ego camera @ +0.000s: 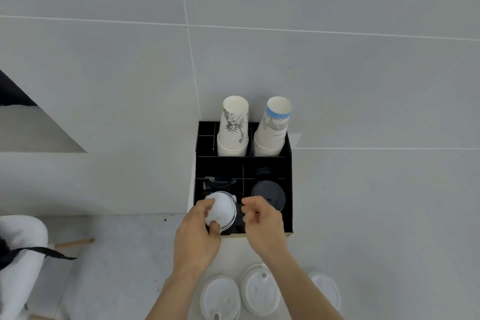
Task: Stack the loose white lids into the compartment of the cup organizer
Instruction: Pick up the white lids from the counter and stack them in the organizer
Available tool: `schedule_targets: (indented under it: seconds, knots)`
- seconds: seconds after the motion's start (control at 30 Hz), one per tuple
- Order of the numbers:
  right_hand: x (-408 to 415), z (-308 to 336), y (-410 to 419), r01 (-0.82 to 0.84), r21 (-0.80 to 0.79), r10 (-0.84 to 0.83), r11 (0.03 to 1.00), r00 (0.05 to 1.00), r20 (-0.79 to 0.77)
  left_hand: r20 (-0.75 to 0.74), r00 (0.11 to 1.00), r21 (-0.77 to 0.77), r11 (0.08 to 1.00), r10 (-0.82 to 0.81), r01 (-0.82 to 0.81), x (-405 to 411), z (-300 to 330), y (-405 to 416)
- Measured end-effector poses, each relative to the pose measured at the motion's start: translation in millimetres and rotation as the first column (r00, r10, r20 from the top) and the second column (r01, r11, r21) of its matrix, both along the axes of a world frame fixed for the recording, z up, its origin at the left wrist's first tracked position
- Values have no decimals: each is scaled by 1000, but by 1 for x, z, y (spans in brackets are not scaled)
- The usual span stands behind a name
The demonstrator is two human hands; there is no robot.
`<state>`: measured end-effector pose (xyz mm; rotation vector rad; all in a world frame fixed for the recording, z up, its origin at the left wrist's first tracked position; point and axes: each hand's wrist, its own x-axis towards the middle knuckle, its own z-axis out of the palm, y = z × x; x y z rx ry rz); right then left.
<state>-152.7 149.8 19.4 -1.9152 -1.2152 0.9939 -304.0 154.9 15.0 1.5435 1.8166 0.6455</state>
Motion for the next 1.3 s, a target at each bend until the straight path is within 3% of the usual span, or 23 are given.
schedule_targets:
  seconds: [0.17, 0.4, 0.53, 0.77, 0.97, 1.13, 1.3]
  knots:
    - [53, 0, -26, 188, -74, -195, 979, 977, -92, 140, 987, -50, 995, -83, 90, 47, 6, -21]
    - [139, -21, -99, 404, -310, -395, 861, 914, 94, 277, 935, -348, 884, -221, 312, 124, -5, -70]
    - [164, -35, -134, 396, -448, -400, 802, 912, 90, 253, 929, -483, 797, -270, 363, 154, -18, -97]
    - [165, -40, -153, 336, -506, -380, 794, 925, 18, 258, 948, -620, 720, -187, 311, 172, -27, -117]
    - [165, -30, -147, 343, -476, -401, 810, 916, -23, 297, 951, -591, 765, -88, 255, 170, -26, -115]
    - [160, -3, -116, 362, -368, -422, 856, 902, -93, 368, 930, -431, 886, -2, 172, 157, -2, -90]
    - [137, 30, -77, 335, -233, -376, 913, 913, -160, 440, 896, -301, 950, 59, 86, 127, 28, -58]
